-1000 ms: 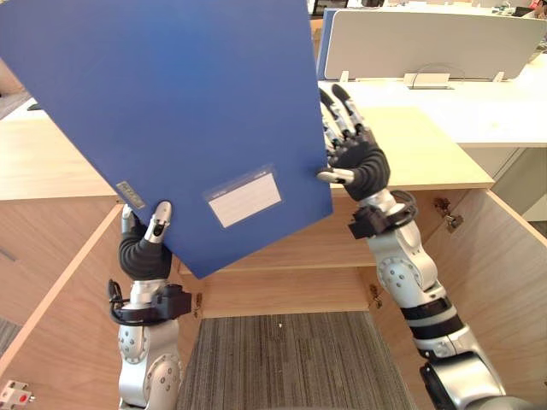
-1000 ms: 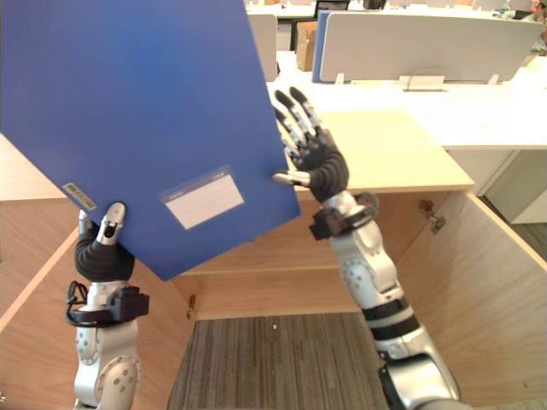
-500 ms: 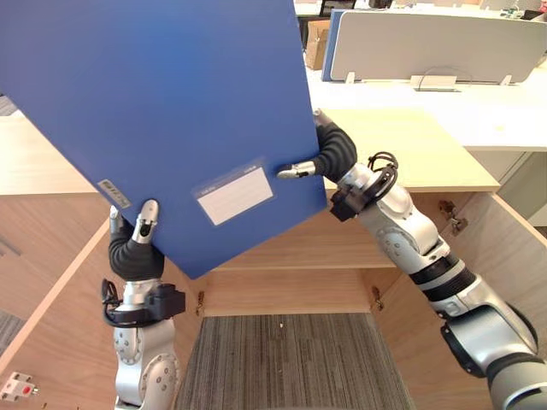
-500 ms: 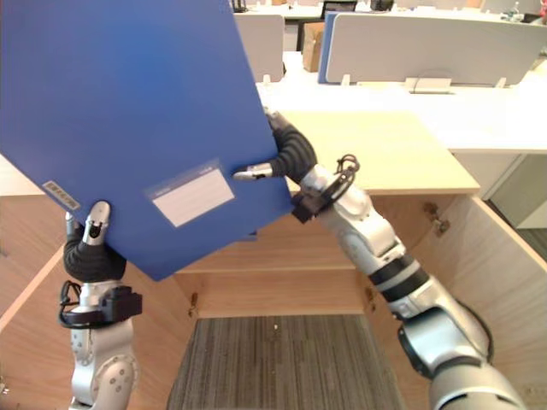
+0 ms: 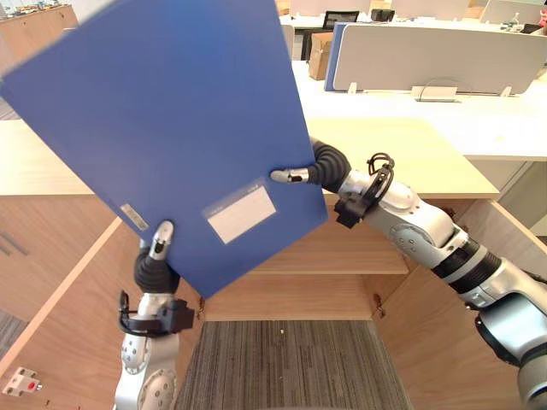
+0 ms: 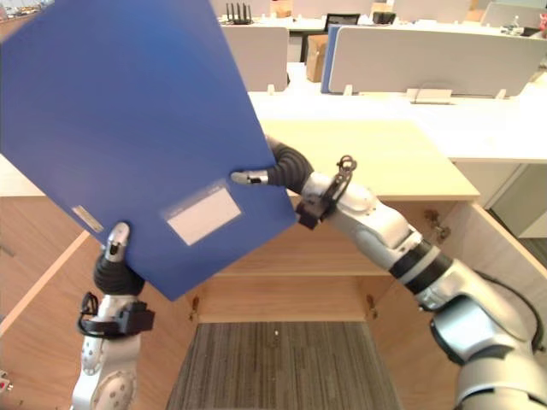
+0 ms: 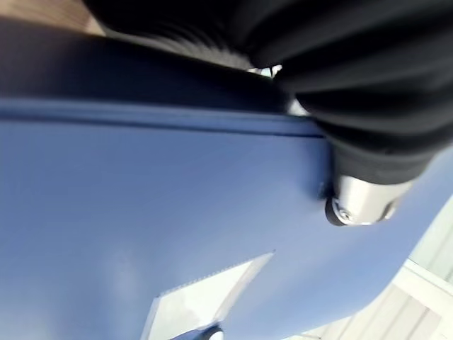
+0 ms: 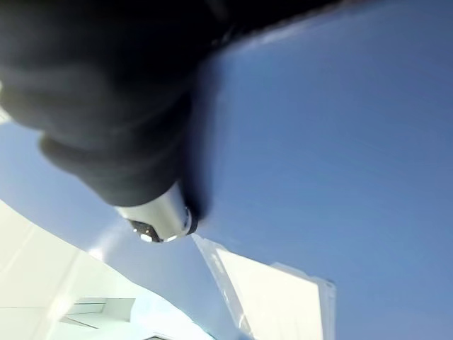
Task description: Walk over to the cabinet, pick up the folder, carry it to the office cabinet, place the folder inside the office cabinet, then close the office cabinet door
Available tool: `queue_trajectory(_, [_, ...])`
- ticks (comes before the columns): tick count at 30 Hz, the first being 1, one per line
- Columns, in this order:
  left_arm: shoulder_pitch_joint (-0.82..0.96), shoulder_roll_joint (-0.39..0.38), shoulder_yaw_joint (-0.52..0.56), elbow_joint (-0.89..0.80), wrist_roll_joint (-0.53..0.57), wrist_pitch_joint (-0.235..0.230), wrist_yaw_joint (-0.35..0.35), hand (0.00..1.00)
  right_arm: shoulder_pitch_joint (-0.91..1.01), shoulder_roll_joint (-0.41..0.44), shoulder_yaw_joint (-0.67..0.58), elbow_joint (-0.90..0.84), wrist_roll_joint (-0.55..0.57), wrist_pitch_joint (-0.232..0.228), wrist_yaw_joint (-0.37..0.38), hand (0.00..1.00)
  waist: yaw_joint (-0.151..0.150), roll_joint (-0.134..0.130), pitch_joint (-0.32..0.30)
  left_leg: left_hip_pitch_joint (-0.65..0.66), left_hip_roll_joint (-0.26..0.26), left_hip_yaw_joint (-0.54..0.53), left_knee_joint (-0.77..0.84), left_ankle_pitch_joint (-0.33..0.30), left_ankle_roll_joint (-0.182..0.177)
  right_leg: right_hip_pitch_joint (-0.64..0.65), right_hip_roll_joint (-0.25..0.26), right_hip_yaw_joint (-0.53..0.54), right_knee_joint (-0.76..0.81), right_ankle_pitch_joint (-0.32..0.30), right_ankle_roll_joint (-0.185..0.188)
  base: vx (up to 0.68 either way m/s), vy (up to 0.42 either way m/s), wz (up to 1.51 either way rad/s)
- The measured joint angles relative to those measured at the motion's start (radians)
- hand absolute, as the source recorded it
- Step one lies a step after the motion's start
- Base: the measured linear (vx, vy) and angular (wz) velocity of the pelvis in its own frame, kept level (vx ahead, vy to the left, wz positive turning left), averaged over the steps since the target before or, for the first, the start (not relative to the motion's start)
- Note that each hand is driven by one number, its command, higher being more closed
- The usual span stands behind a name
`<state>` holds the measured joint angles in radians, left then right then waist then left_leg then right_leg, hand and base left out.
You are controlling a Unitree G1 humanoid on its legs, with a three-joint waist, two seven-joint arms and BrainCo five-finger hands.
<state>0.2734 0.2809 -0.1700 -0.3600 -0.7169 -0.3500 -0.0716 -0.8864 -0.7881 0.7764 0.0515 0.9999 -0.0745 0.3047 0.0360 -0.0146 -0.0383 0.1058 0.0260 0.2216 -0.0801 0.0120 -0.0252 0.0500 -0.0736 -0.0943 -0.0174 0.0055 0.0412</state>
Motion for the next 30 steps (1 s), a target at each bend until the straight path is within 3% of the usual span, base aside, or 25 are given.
queue_trajectory(3, [0.056, 0.054, -0.066, 0.026, 0.0, 0.057, -0.048, 0.0, 0.003, -0.085, -0.002, -0.065, -0.062, 0.011, 0.022, 1.0, -0.007, 0.001, -0.001, -0.001, 0.0, 0.007, 0.0, -0.001, -0.001, -0.005, 0.001, 0.007, 0.0, 0.0, 0.0, -0.04, -0.014, -0.07])
queue_trajectory(5, [0.09, 0.098, -0.123, 0.047, -0.005, 0.109, -0.103, 0.0, 0.04, -0.148, -0.044, -0.157, -0.164, 0.009, 0.04, 1.0, -0.016, 0.001, -0.002, -0.001, 0.0, 0.012, 0.0, -0.002, -0.002, -0.009, 0.002, 0.013, 0.0, 0.0, 0.0, -0.02, -0.008, -0.07])
queue_trajectory(7, [0.102, 0.133, -0.204, 0.123, -0.034, 0.158, -0.196, 0.0, 0.179, -0.19, -0.147, -0.27, -0.275, 0.005, 0.068, 1.0, -0.021, 0.001, -0.006, -0.001, 0.0, 0.017, 0.0, -0.004, -0.002, -0.012, 0.003, 0.018, 0.002, 0.0, 0.0, -0.02, -0.007, -0.08])
queue_trajectory(9, [0.078, 0.112, -0.22, 0.254, -0.046, 0.182, -0.262, 0.0, 0.288, -0.169, -0.206, -0.326, -0.373, 0.005, 0.066, 1.0, -0.025, 0.001, -0.008, -0.001, 0.0, 0.029, -0.001, -0.004, -0.002, -0.02, 0.004, 0.029, 0.006, 0.0, 0.0, -0.04, -0.005, -0.2])
queue_trajectory(11, [0.028, 0.053, -0.205, 0.422, -0.04, 0.196, -0.287, 0.0, 0.381, -0.111, -0.272, -0.35, -0.512, 0.004, 0.065, 1.0, -0.023, 0.002, -0.009, -0.001, 0.0, 0.046, -0.001, -0.004, -0.002, -0.029, 0.006, 0.046, 0.011, 0.001, 0.002, -0.06, -0.007, -0.23])
queue_trajectory(14, [0.005, -0.079, -0.113, 0.656, 0.059, 0.227, -0.245, 0.0, 0.533, 0.035, -0.404, -0.355, -0.672, -0.024, 0.043, 1.0, -0.042, 0.003, -0.01, -0.002, -0.001, 0.052, -0.002, -0.003, -0.001, -0.04, 0.006, 0.056, 0.022, 0.001, 0.002, -0.07, -0.009, -0.08])
queue_trajectory(17, [0.009, -0.139, 0.005, 0.863, 0.173, 0.242, -0.193, 0.0, 0.655, 0.097, -0.443, -0.402, -0.746, -0.069, 0.026, 1.0, -0.046, 0.005, -0.011, -0.004, 0.0, 0.066, -0.004, -0.004, -0.001, -0.055, 0.008, 0.072, 0.022, 0.0, 0.002, -0.04, -0.005, -0.14])
queue_trajectory(20, [0.023, -0.156, 0.1, 1.006, 0.229, 0.253, -0.151, 0.0, 0.787, 0.108, -0.416, -0.392, -0.883, -0.101, 0.028, 1.0, -0.046, 0.004, -0.01, -0.007, 0.0, 0.068, -0.005, -0.004, -0.001, -0.062, 0.009, 0.074, 0.021, 0.0, 0.002, -0.01, -0.003, -0.03])
queue_trajectory(24, [0.023, -0.15, 0.173, 1.163, 0.305, 0.254, -0.105, 0.0, 0.876, 0.136, -0.318, -0.155, -1.093, -0.104, 0.036, 1.0, -0.045, 0.001, 0.001, -0.009, -0.001, 0.068, -0.002, -0.005, -0.001, -0.063, 0.008, 0.074, 0.021, 0.001, 0.003, -0.05, -0.008, 0.0])
queue_trajectory(26, [0.023, -0.148, 0.208, 1.203, 0.403, 0.248, -0.082, 0.0, 0.907, 0.179, -0.283, -0.018, -1.197, -0.102, 0.043, 1.0, -0.044, 0.003, 0.016, -0.017, -0.001, 0.067, 0.004, -0.005, -0.001, -0.067, 0.008, 0.073, 0.017, 0.005, 0.004, -0.06, -0.014, 0.0])
queue_trajectory(30, [-0.001, -0.127, 0.232, 1.271, 0.578, 0.245, -0.046, 0.0, 0.917, 0.293, -0.261, 0.144, -1.3, -0.1, 0.016, 1.0, -0.047, 0.006, 0.042, -0.023, 0.002, 0.067, 0.014, -0.007, -0.003, -0.066, 0.009, 0.073, 0.007, 0.011, 0.004, -0.04, -0.023, -0.01])
